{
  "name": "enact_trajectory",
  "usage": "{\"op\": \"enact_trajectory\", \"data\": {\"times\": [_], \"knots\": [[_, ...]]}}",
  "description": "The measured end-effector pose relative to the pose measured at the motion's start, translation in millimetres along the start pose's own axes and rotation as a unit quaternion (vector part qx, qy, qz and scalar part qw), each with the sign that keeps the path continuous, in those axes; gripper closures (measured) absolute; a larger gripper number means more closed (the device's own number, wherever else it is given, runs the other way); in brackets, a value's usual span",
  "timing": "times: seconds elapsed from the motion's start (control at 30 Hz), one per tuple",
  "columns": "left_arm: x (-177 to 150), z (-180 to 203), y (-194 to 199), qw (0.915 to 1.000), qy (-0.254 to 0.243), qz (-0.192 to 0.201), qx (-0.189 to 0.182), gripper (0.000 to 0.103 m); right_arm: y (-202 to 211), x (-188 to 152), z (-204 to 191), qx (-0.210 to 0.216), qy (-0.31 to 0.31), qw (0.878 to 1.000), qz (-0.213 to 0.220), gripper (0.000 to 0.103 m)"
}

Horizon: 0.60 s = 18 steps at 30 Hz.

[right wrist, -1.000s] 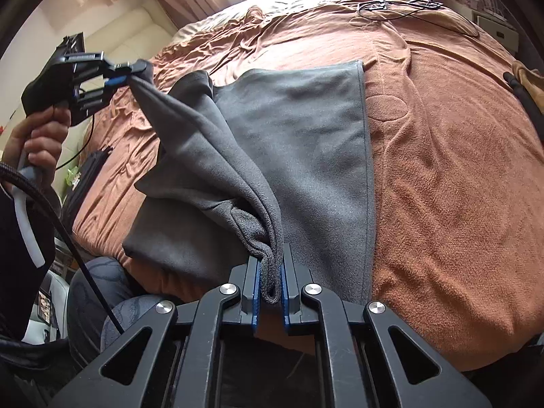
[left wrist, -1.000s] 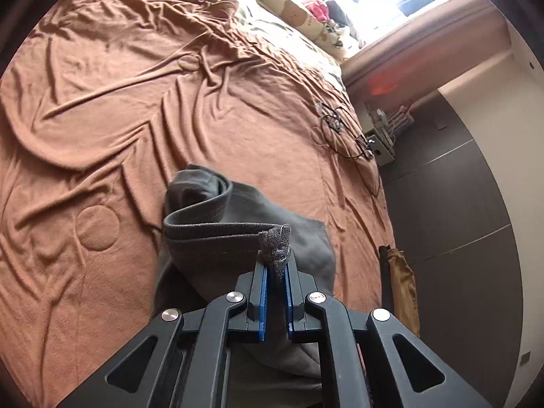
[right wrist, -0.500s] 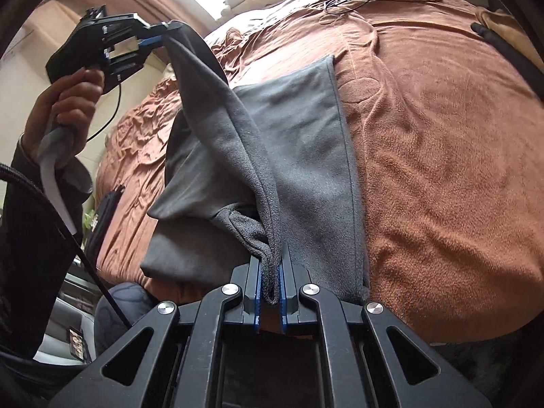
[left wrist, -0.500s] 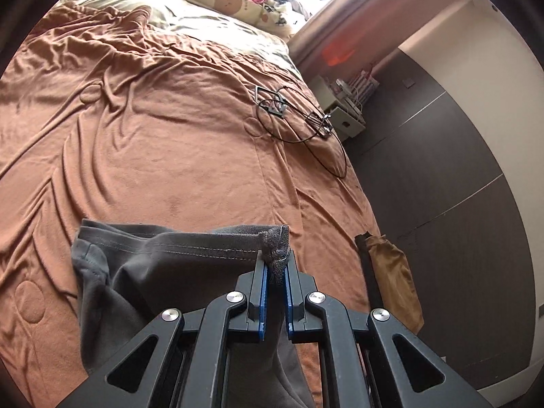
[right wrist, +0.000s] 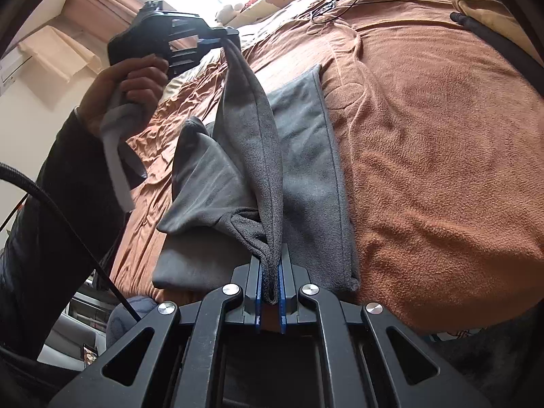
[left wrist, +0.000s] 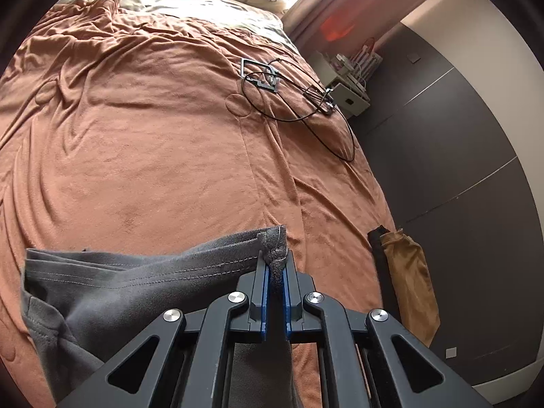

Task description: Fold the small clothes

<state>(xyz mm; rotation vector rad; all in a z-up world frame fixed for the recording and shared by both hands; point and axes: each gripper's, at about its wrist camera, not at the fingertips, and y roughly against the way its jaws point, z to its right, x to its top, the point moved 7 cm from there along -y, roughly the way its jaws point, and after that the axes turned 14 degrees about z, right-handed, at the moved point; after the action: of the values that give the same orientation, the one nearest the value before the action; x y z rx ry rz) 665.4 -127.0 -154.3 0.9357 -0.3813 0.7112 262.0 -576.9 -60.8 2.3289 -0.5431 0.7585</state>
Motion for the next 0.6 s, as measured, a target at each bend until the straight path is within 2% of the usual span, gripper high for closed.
{"op": "enact_trajectory", "data": {"times": [0.07,0.13,0.6], "knots": [[-2,4,-12,0.9999,-0.009,-0.006,0.002,0.097,2,-1,2,-0.002,-0.001,1.0,0.0,0.1],[-7,4,-26,0.9992,-0.029,-0.018,0.019,0.097,4,-3,4,-0.002,-0.002,1.0,0.0,0.1],[-21,-12,-91,0.997,-0.026,-0.048,0.055,0.098,4,-3,18,-0.009,-0.016,1.0,0.004,0.1]]}}
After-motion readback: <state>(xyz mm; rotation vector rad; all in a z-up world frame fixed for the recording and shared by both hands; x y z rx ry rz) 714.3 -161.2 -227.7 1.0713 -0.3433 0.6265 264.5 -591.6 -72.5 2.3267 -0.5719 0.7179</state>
